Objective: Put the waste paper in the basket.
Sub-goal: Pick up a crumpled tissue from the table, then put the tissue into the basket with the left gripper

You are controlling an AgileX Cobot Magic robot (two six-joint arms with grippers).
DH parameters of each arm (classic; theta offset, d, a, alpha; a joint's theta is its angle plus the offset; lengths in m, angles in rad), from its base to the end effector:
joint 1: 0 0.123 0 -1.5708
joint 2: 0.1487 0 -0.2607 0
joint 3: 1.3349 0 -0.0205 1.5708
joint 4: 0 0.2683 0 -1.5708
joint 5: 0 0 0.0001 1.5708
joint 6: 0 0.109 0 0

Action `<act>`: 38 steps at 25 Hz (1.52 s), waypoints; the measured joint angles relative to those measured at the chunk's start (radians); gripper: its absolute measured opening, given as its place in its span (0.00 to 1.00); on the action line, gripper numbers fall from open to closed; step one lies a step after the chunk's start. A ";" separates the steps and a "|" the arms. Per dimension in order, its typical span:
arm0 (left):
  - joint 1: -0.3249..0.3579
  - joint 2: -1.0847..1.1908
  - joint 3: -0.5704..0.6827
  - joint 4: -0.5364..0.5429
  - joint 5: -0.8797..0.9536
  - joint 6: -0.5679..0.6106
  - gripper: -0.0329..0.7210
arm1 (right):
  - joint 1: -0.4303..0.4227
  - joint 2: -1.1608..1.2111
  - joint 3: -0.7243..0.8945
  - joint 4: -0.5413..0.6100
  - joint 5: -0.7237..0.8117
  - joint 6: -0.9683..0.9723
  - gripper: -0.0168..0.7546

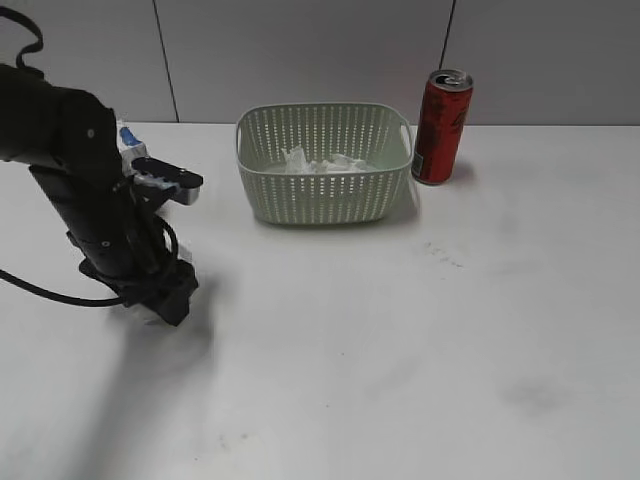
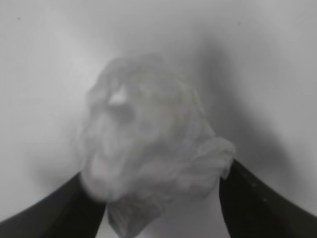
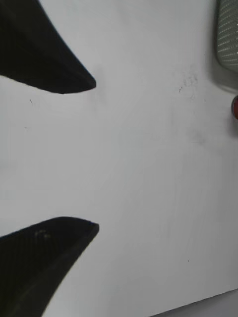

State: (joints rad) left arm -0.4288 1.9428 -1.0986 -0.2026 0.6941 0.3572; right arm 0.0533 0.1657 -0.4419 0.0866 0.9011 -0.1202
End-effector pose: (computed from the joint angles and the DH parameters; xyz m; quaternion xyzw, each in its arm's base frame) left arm 0.3149 -0.1594 0.0726 0.3122 0.9456 -0.0713 0.0570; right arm 0.0885 0.0121 0.2625 -0.0687 0.8660 0.0263 0.4946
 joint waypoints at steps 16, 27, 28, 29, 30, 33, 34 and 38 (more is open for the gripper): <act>-0.002 0.048 -0.018 0.028 -0.078 0.001 0.18 | 0.000 -0.171 0.021 0.002 0.039 0.030 0.78; -0.002 -0.080 -0.078 0.019 -0.050 0.001 0.05 | 0.000 -0.171 0.021 0.002 0.039 0.035 0.78; -0.002 -0.097 -0.109 0.018 -0.051 0.001 0.05 | 0.000 -0.171 0.021 0.001 0.039 0.035 0.78; -0.002 -0.107 -0.143 0.016 -0.053 0.001 0.05 | 0.000 -0.171 0.021 0.001 0.039 0.035 0.78; -0.002 -0.116 -0.181 0.012 -0.056 0.001 0.05 | 0.000 -0.171 0.021 0.001 0.039 0.035 0.78; -0.002 -0.121 -0.284 -0.001 -0.072 0.001 0.05 | 0.000 -0.171 0.021 0.001 0.039 0.036 0.78; -0.002 -0.121 -0.312 -0.009 -0.085 0.001 0.05 | 0.000 -0.171 0.021 0.001 0.040 0.036 0.78; -0.013 -0.119 -0.369 -0.027 -0.220 0.001 0.05 | 0.000 -0.171 0.021 0.001 0.040 0.036 0.78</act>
State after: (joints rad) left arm -0.4414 1.8238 -1.4678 -0.2293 0.4739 0.3581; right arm 0.0533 -0.0050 -0.4207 0.0877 0.9409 -0.0843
